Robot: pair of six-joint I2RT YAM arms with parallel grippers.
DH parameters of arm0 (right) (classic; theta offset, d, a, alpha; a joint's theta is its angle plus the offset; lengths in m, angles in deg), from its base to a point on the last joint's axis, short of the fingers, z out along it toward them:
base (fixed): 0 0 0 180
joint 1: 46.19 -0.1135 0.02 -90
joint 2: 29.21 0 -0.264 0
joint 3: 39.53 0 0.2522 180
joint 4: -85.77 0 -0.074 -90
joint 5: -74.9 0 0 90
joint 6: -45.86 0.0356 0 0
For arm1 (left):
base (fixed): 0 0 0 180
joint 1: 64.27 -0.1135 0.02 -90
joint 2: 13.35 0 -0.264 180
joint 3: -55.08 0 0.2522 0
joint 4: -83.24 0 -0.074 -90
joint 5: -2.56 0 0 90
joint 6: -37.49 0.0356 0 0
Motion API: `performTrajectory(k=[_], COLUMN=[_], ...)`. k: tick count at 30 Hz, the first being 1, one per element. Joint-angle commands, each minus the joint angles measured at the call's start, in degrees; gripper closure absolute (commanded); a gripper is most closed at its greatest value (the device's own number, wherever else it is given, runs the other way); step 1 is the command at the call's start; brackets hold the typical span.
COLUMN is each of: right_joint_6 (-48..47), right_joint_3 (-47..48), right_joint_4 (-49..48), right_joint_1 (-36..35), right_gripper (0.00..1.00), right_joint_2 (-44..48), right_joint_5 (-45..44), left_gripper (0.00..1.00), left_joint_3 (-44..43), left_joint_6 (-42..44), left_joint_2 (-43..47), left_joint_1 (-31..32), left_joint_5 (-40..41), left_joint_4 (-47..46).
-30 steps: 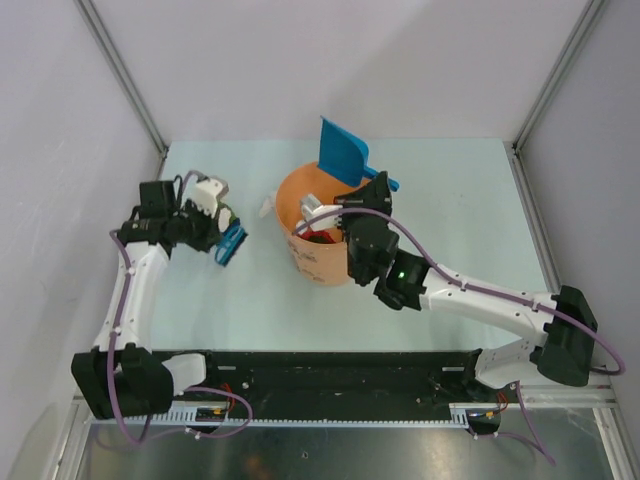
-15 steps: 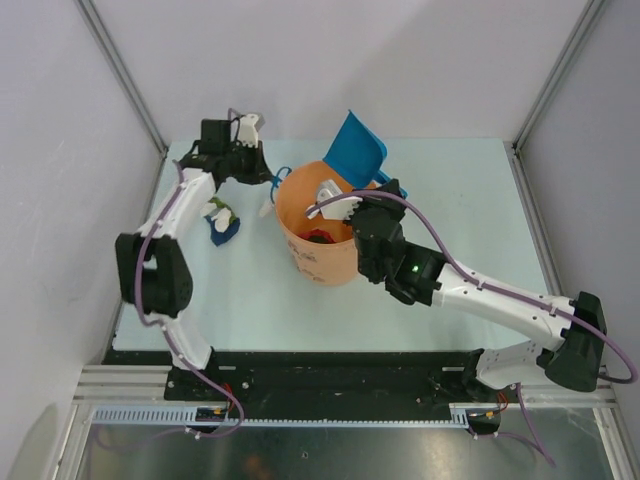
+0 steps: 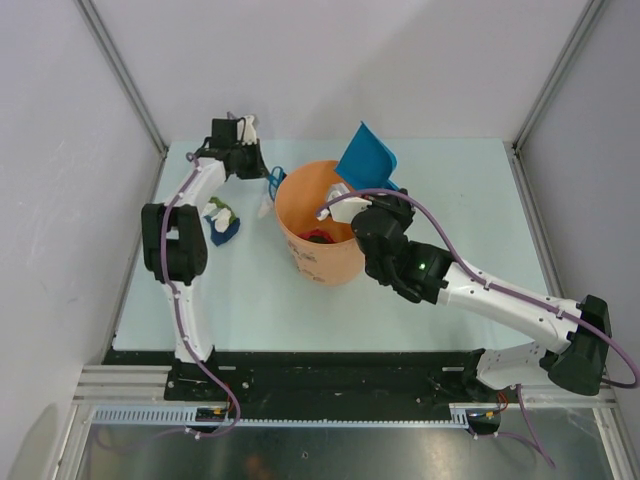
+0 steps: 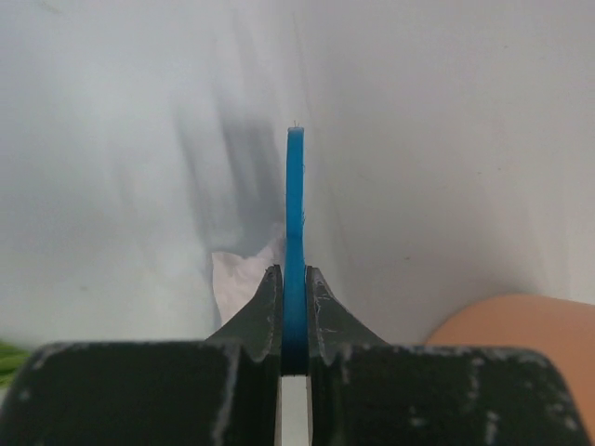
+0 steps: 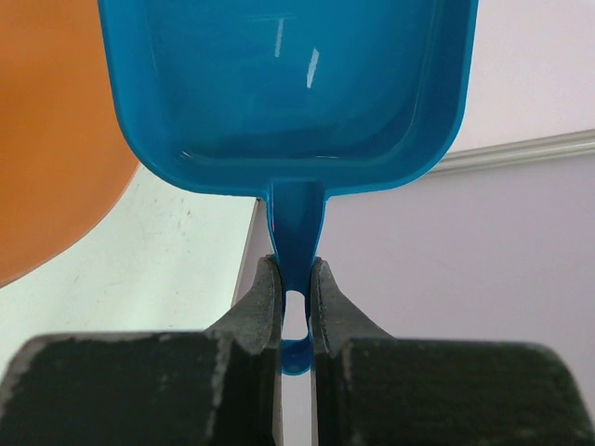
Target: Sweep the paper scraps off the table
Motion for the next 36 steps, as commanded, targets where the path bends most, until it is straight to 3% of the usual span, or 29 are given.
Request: performTrajectory(k=[1, 8, 20, 28, 31, 32, 36], right_joint_6=[4.0, 4.71, 6.12, 6.81, 13.82, 21.51, 34.49], right_joint_3=[2.48, 3.62, 5.82, 10.12, 16.0, 18.19, 23.32], right_joint_4=[1.96, 3.27, 4.77, 6.7, 12.13, 17.46, 24.89], right_joint_1=[0.17, -0.79, -6.59, -14.4, -18.19, -18.72, -19.07], right_gripper=[1.0, 1.0, 1.0, 1.0, 1.0, 1.0, 1.0], right_joint_2=[0.5, -1.0, -0.3, -1.7, -3.54, -4.24, -6.97], right_joint_5=[0.2, -0.32, -1.2, -2.09, 2.37, 5.18, 22.24], left_gripper=[1.0, 1.0, 1.0, 1.0, 1.0, 1.0, 1.0], left_joint_3=[3.1, 17.94, 42.99, 51.19, 50.14, 49.52, 47.24], left_joint_6=[-0.87, 4.4, 17.67, 22.16, 23.21, 24.0, 26.2], left_joint_2=[1.47, 8.59, 29.77, 43.91, 49.8, 51.21, 58.16], left_joint_1=[-4.3, -11.94, -20.29, -21.36, -21.36, -21.36, -21.36], left_joint_5=[0.09, -3.77, -6.76, -10.45, -13.88, -14.49, -14.86], left_joint_4=[-0.34, -0.08, -0.08, 4.56, 8.69, 9.58, 13.19])
